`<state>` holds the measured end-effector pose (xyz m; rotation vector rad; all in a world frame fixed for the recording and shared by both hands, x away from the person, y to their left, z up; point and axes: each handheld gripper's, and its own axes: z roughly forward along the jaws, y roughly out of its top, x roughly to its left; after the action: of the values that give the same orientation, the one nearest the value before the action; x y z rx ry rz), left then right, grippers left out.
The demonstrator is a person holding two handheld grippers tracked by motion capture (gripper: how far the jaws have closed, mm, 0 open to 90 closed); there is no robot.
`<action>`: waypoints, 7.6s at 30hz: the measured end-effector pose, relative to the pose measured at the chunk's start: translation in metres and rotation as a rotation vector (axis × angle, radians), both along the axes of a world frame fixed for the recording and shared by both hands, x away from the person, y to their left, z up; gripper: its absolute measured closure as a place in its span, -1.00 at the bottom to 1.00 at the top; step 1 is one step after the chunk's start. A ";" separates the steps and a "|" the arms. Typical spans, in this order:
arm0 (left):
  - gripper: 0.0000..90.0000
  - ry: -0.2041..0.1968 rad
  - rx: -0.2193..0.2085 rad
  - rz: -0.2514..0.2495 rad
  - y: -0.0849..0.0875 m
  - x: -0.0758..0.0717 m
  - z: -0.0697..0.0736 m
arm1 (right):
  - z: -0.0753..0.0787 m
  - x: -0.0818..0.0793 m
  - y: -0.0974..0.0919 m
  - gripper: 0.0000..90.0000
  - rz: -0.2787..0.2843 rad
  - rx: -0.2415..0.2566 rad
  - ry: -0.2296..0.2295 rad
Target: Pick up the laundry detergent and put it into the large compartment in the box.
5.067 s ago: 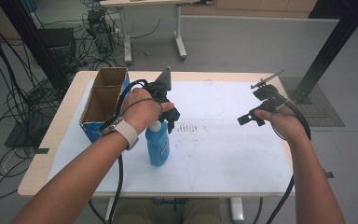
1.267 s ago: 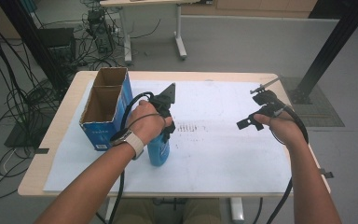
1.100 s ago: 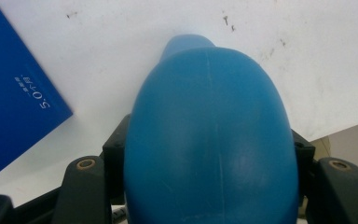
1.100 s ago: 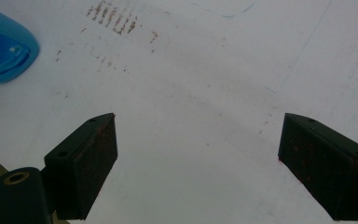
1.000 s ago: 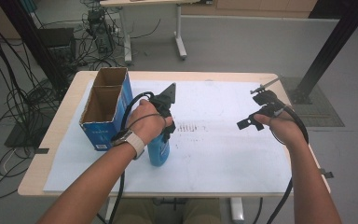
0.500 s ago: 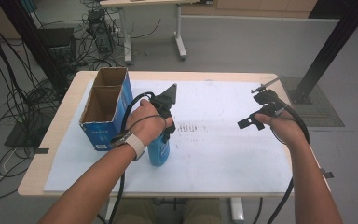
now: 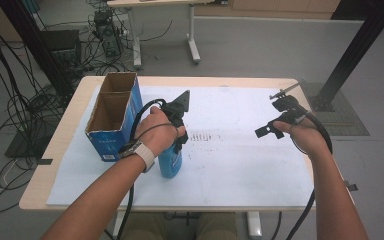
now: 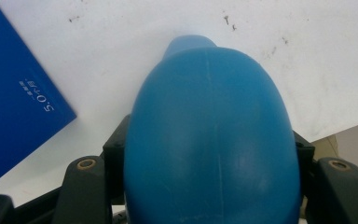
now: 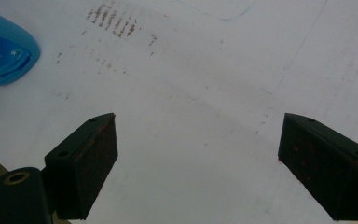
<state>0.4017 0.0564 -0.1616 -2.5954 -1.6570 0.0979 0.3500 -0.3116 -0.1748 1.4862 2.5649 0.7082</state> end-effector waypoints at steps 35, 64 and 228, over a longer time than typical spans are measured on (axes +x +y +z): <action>-0.12 0.000 0.009 -0.005 -0.002 -0.001 0.000 | 0.000 -0.001 0.001 -0.74 -0.002 0.001 0.001; -0.12 -0.003 0.016 -0.011 -0.003 -0.003 0.000 | 0.000 -0.001 0.002 -0.74 -0.001 -0.003 0.001; -0.12 -0.087 0.013 0.421 0.177 0.061 0.118 | -0.018 0.012 -0.023 -0.74 -0.060 0.045 0.010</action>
<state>0.4630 0.2333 -0.0434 -2.2285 -2.1996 -0.0081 0.3621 -0.3349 -0.1929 1.5772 2.5161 0.7579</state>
